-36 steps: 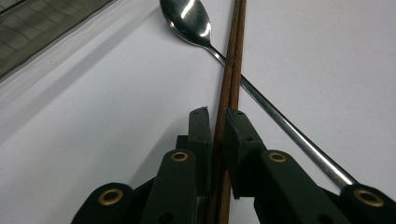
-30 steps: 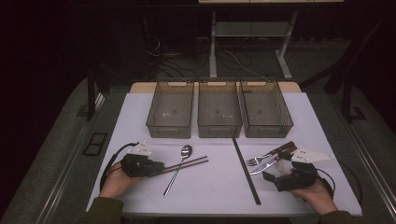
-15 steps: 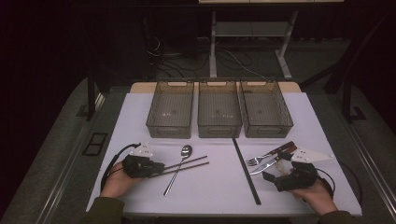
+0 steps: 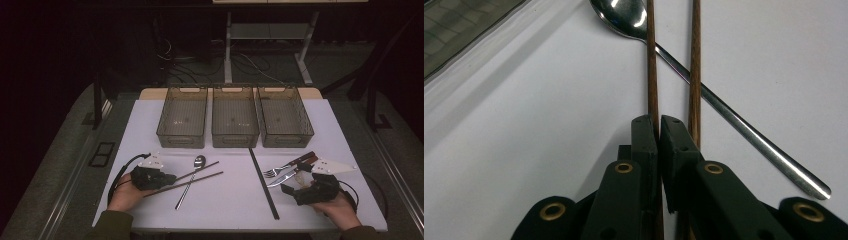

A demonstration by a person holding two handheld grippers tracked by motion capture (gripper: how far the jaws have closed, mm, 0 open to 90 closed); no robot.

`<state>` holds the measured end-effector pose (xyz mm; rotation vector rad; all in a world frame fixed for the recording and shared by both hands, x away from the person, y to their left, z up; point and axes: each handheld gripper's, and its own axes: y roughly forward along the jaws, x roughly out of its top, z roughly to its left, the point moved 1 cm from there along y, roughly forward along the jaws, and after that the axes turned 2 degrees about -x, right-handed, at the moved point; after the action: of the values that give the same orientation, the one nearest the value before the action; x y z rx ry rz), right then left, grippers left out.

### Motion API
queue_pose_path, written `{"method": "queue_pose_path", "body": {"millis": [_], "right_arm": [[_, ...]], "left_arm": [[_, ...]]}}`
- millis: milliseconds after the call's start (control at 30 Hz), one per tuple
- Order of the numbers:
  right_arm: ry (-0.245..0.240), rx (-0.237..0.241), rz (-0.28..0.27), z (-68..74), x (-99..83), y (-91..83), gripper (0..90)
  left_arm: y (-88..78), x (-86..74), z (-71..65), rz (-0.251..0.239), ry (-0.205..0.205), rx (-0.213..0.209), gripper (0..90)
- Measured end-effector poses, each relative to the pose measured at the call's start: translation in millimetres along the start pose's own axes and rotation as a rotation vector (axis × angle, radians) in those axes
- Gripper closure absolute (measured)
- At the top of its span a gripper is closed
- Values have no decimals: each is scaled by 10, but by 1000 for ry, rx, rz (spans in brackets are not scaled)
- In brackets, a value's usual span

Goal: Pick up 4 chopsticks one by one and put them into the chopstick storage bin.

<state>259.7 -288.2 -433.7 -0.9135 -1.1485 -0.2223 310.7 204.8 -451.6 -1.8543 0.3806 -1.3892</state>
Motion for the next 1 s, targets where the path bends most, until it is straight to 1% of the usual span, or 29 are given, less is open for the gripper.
{"method": "queue_pose_path", "body": {"millis": [333,667,967,1000], "right_arm": [[2,2,0,1,1,-2,5],[0,0,0,1,0,0,5],[1,-1,0,1,0,1,5],[1,-1,0,1,0,1,5]], "left_arm": [[-2,0,4,-2,15,-3,850],[-13,10,0,-10,21,-5,850],[-37,29,-11,-24,16,-3,850],[-38,31,-12,-31,13,-2,850]]}}
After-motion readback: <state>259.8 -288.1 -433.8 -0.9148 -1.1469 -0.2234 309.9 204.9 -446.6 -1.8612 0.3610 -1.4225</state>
